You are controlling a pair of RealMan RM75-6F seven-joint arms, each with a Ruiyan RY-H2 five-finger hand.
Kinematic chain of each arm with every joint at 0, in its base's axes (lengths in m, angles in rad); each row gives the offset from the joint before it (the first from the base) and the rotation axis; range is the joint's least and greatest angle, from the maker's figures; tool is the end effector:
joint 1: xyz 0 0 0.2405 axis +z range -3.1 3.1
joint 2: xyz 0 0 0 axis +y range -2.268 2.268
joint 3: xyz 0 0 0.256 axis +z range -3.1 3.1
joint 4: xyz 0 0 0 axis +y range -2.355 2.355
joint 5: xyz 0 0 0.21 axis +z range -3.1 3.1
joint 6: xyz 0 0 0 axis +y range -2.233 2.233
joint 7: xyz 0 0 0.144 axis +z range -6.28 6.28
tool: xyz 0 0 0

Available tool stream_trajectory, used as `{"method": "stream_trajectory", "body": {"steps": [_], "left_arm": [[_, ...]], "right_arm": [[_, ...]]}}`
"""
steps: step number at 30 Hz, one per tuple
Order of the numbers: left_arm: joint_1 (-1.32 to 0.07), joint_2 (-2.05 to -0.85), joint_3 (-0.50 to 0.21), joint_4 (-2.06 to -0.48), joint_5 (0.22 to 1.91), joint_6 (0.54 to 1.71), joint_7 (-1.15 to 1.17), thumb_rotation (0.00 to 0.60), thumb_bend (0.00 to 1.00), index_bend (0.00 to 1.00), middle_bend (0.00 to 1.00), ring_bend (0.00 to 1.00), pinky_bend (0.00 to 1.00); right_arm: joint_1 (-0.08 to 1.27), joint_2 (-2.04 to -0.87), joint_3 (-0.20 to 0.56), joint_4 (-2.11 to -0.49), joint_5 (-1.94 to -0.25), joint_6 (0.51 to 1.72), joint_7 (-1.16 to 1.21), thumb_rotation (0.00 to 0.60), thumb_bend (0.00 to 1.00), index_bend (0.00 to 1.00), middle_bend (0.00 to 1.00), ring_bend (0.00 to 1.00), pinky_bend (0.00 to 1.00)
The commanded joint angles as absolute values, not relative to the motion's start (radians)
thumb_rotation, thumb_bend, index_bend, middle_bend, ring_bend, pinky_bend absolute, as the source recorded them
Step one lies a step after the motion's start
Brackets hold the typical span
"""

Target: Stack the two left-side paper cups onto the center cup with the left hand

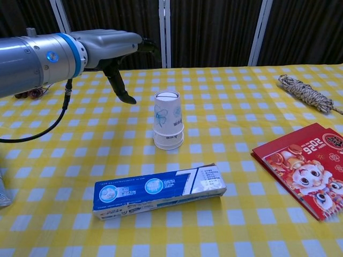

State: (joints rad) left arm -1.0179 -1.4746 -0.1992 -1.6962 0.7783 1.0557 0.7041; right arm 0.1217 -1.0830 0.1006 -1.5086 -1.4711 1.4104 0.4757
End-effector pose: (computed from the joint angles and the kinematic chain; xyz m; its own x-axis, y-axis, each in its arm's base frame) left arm -0.0530 0.3593 0.0047 0.5843 0.1489 0.7978 0.7565 -0.4559 -0.4689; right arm -0.3303 -0.2056 0.1828 0.0606 0.0031 0.9982 -0.9982 -0.0006 0.0606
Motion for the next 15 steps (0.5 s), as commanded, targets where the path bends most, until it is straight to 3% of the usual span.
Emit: {"method": "stream_trajectory", "body": {"steps": [1,8,10,15], "left_arm": [[-0.959,-1.428,-0.175,-1.732,0.853,1.109,0.641,0.6,0.17,0.13,0.0,0.0,0.06],[-0.755,-1.343,-0.054,-1.796,1.084,1.307,0.472,0.6,0.17,0.08,0.0,0.0,0.02],[-0.623,-1.307,0.054,-1.787,1.182,1.445,0.44,0.6,0.17,0.04,0.0,0.0,0.0],[-0.495,-1.307,0.138,-1.737,1.29,1.57,0.386,0.6,0.14,0.0,0.0,0.0,0.0]], "right_arm": [[0.123,-1.086,0.099,-1.507,-1.471,1.409,0.466,0.6,0.08,0.0,0.0,0.0,0.0],[0.129,-1.103,0.09,-1.505,-1.482,1.402,0.411,0.6,0.08,0.0,0.0,0.0,0.0],[0.133,-1.113,0.079,-1.499,-1.512,1.411,0.352,0.6,0.08,0.0,0.0,0.0,0.0],[0.134,-1.13,0.074,-1.5,-1.531,1.427,0.291,0.6,0.08,0.0,0.0,0.0,0.0]]}}
